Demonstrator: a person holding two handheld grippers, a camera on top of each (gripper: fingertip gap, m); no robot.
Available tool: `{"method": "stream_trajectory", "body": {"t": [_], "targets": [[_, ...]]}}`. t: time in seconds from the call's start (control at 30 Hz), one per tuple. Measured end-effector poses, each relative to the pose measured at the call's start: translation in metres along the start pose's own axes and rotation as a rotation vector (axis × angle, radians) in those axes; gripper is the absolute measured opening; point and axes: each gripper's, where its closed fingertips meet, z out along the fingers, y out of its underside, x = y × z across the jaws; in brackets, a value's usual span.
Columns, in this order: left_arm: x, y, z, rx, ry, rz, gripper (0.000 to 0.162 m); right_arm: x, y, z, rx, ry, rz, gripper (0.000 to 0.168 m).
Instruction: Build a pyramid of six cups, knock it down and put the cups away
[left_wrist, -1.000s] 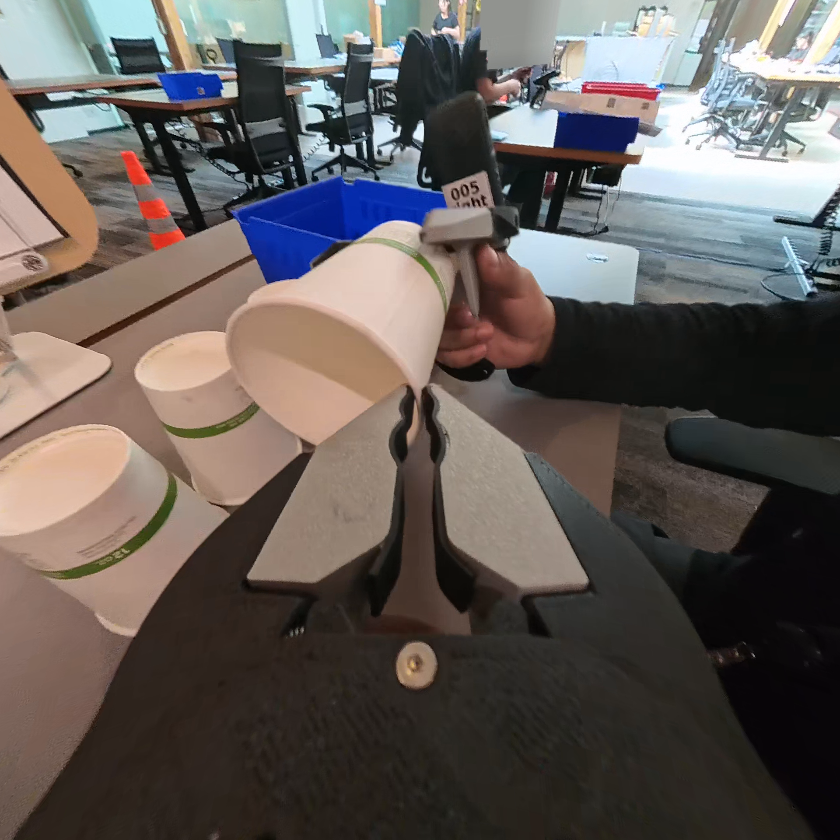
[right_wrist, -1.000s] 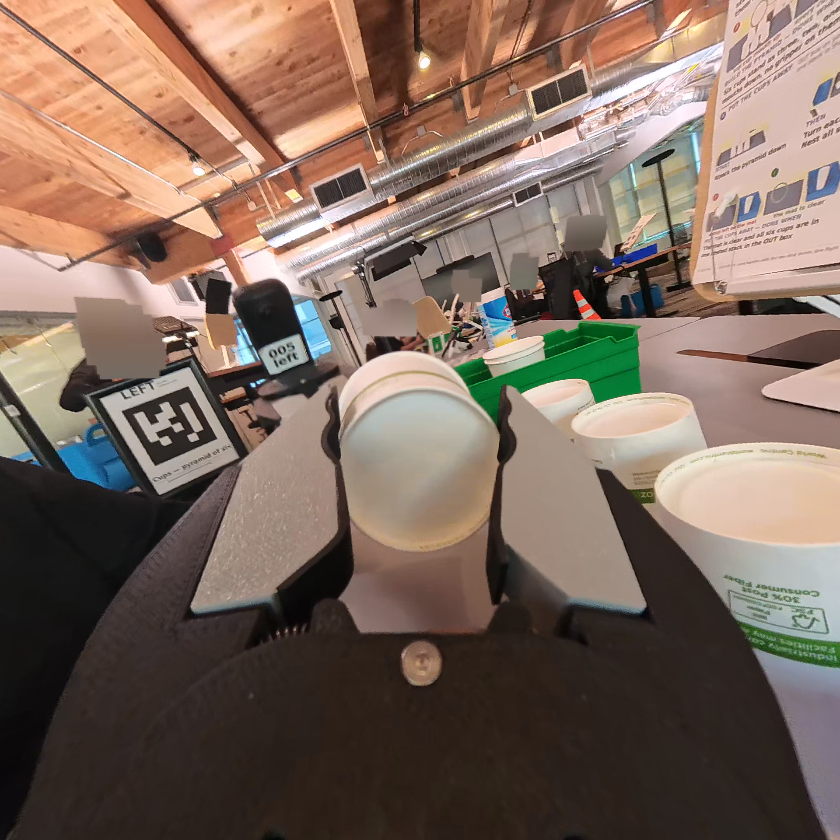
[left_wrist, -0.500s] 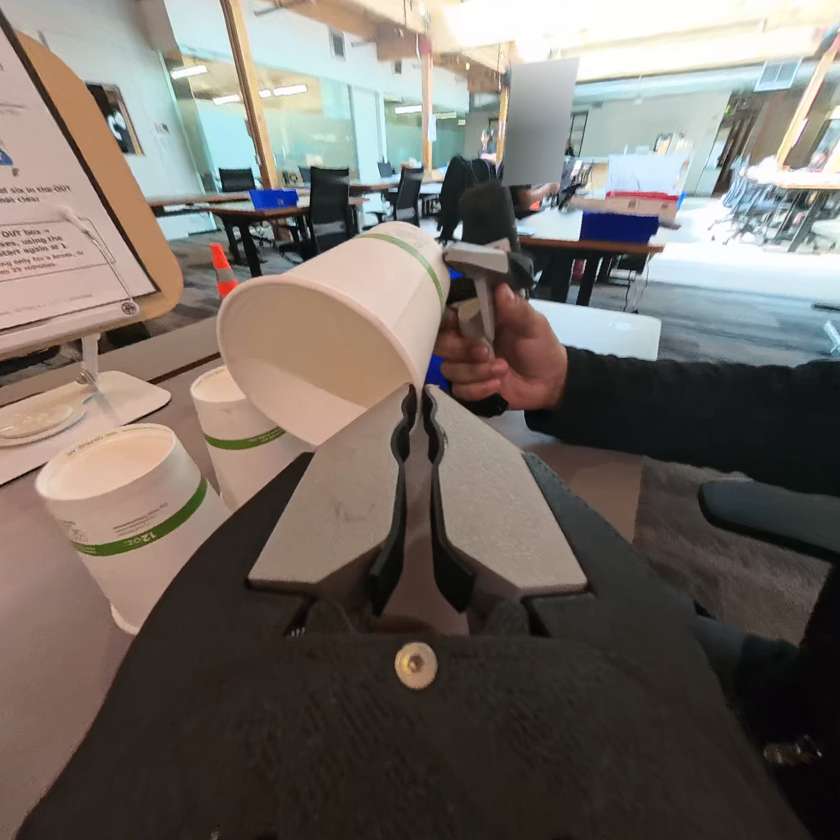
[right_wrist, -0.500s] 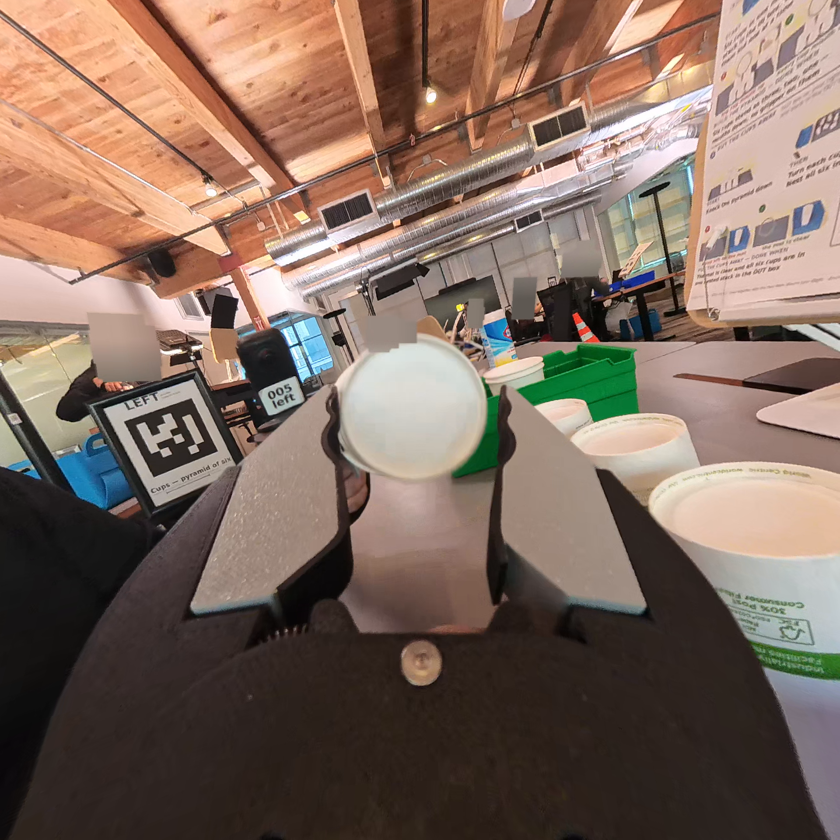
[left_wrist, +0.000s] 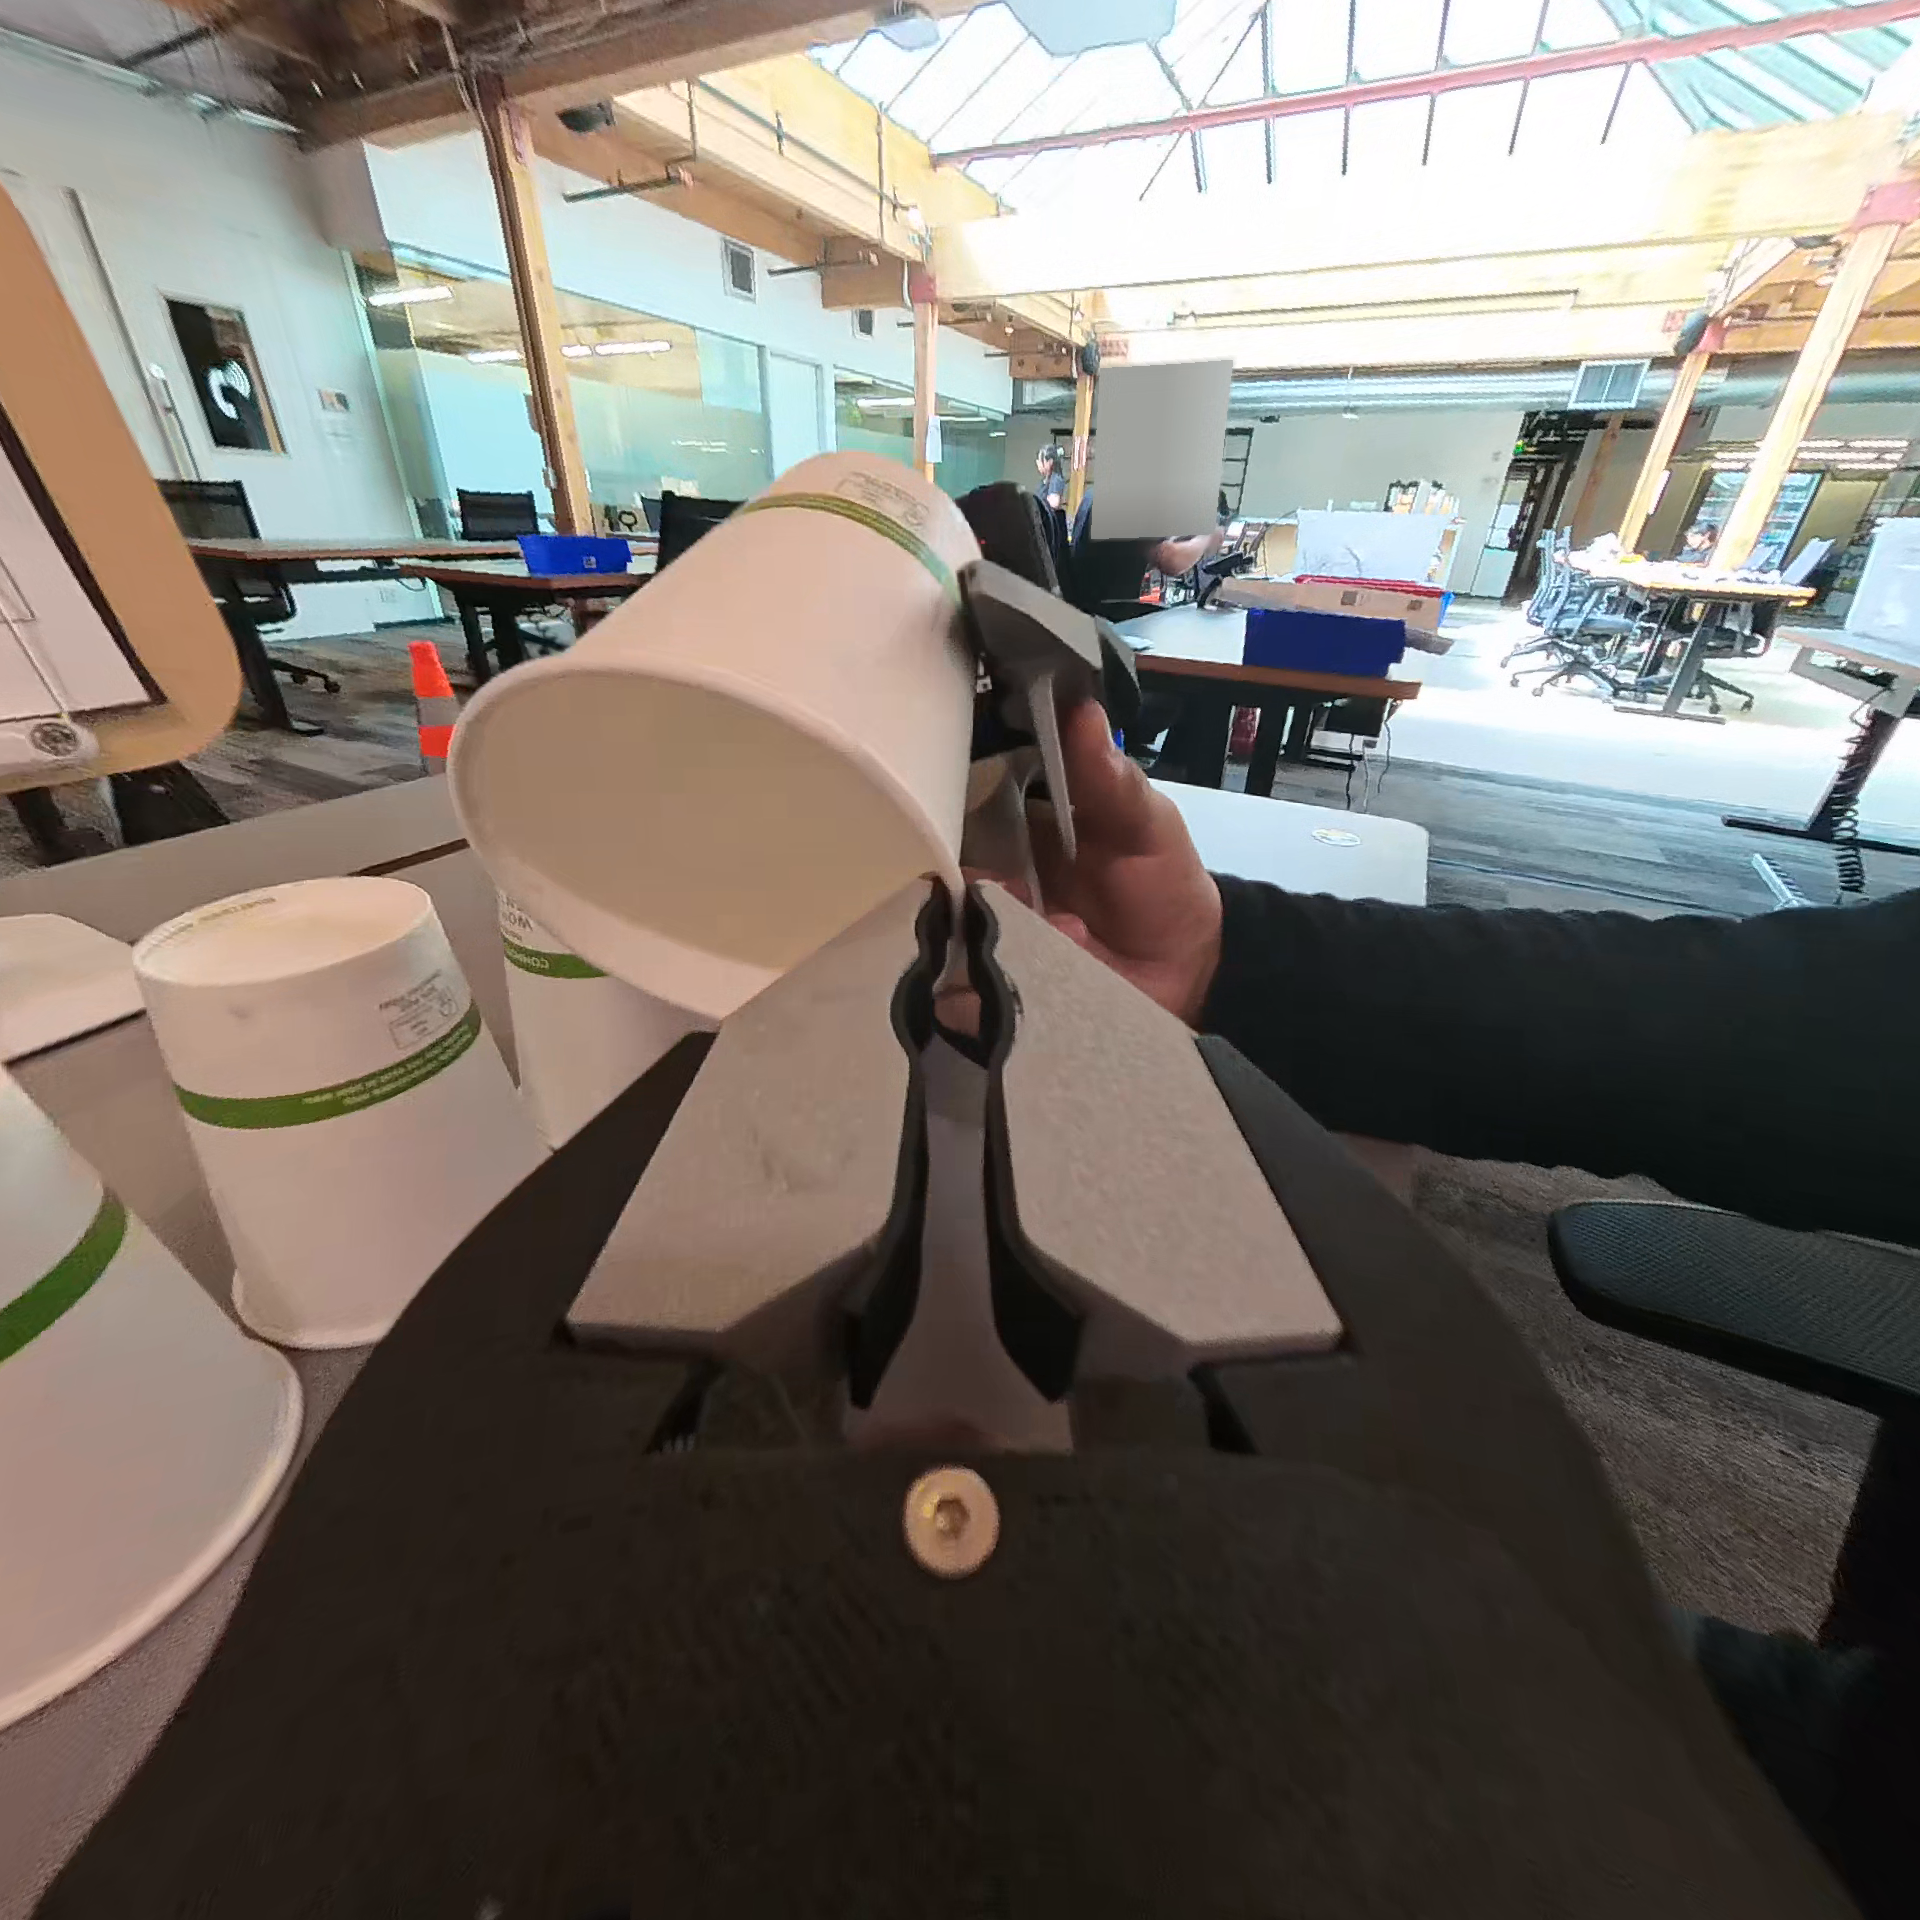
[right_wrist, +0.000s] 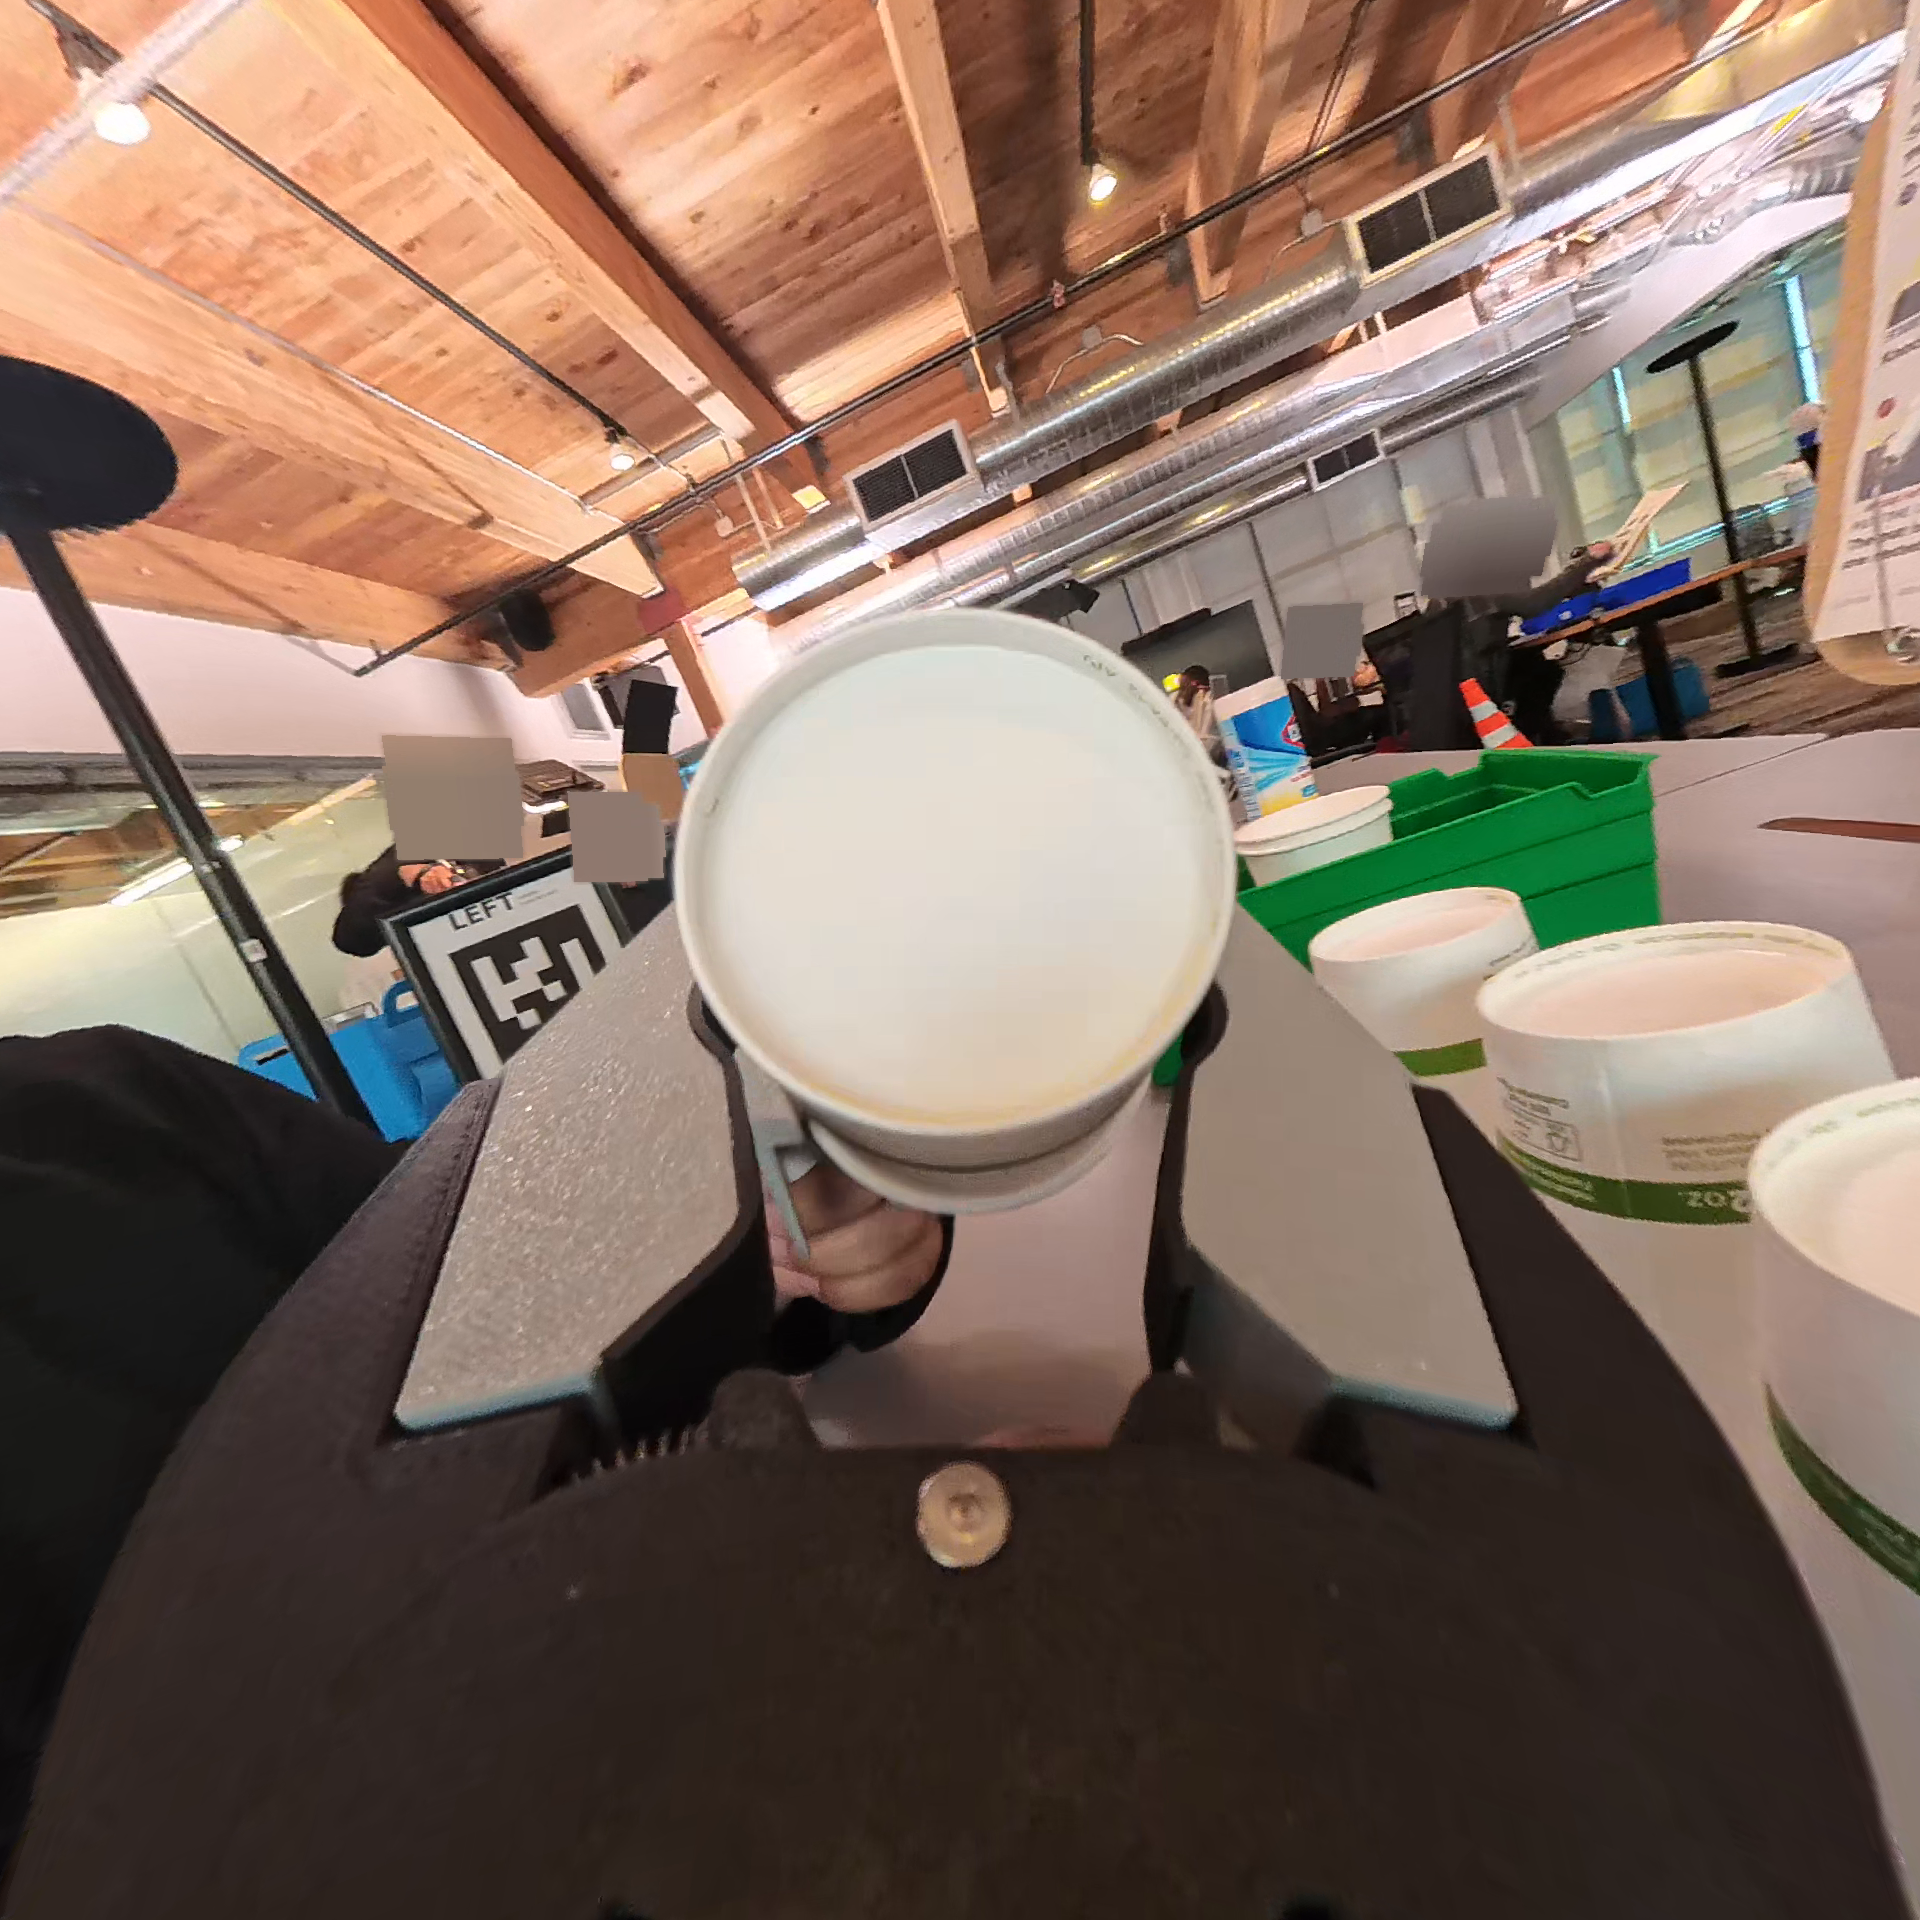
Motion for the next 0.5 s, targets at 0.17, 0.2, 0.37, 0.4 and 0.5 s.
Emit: {"method": "stream_trajectory", "body": {"t": [0.17, 0.2, 0.37, 0.4, 0.5], "targets": [[0.001, 0.013, 0.007, -0.05, 0.048, -0.084, 0.001, 0.006, 0.0, -0.002, -0.005, 0.03, -0.001, 0.088], [0.001, 0.017, 0.008, -0.06, 0.055, -0.1, 0.001, 0.007, 0.001, -0.001, -0.009, 0.039, -0.005, 0.088], [0.001, 0.04, 0.011, -0.157, 0.064, -0.111, 0.002, 0.015, 0.014, 0.002, -0.089, 0.101, -0.063, 0.088], [0.001, 0.044, 0.011, -0.174, 0.065, -0.103, 0.002, 0.015, 0.016, 0.002, -0.101, 0.106, -0.081, 0.088], [0.003, 0.05, 0.011, -0.187, 0.071, -0.105, 0.003, 0.014, 0.019, 0.004, -0.122, 0.115, -0.106, 0.088]]}}
